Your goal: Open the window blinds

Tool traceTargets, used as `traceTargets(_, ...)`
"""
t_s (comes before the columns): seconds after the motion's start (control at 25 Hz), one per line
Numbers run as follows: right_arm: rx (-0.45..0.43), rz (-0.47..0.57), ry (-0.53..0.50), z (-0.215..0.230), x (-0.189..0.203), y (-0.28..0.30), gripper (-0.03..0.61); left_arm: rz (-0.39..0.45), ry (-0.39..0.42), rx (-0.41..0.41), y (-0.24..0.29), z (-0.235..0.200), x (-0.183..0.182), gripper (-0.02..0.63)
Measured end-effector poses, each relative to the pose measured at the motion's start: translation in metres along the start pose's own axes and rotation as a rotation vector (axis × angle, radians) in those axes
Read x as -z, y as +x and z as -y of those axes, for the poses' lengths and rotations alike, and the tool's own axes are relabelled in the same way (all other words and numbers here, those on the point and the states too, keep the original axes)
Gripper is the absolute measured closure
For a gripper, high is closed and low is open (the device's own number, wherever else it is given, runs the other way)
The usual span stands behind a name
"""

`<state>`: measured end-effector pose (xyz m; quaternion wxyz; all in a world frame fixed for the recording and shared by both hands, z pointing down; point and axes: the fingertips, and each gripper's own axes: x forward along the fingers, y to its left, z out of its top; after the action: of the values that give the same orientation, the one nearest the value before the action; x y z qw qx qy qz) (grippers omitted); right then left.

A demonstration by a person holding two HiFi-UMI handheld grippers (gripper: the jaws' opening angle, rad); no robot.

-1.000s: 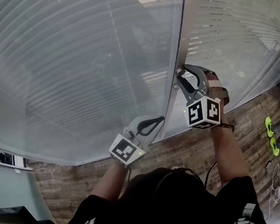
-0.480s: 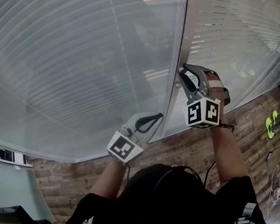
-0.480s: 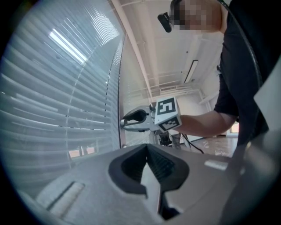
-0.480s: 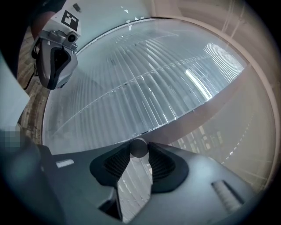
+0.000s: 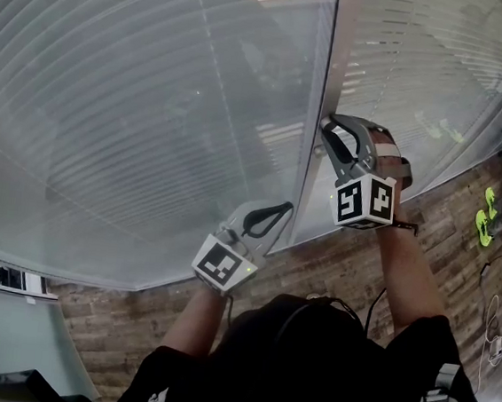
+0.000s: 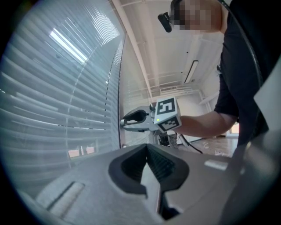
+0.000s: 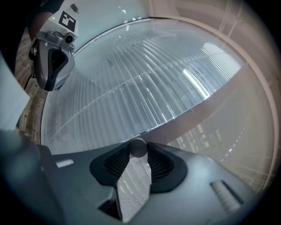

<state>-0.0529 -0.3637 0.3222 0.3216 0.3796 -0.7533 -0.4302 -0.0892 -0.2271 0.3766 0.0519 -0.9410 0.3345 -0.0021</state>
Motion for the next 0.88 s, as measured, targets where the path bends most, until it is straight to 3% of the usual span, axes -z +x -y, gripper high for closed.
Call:
traceTargets(0.44,0.010,0.011,0.158,0.0014,0.0014,0.0021,0.449,0.001,0.006,0.007,-0.0010,0.0001,-0.0010,0.610)
traceTargets(0.88,0.008,0.052,0.458,0.0061,0.0049,0.0028,0.449,-0.009,0.008,0.007,-0.0056,-0.0010,0.0010,0.611)
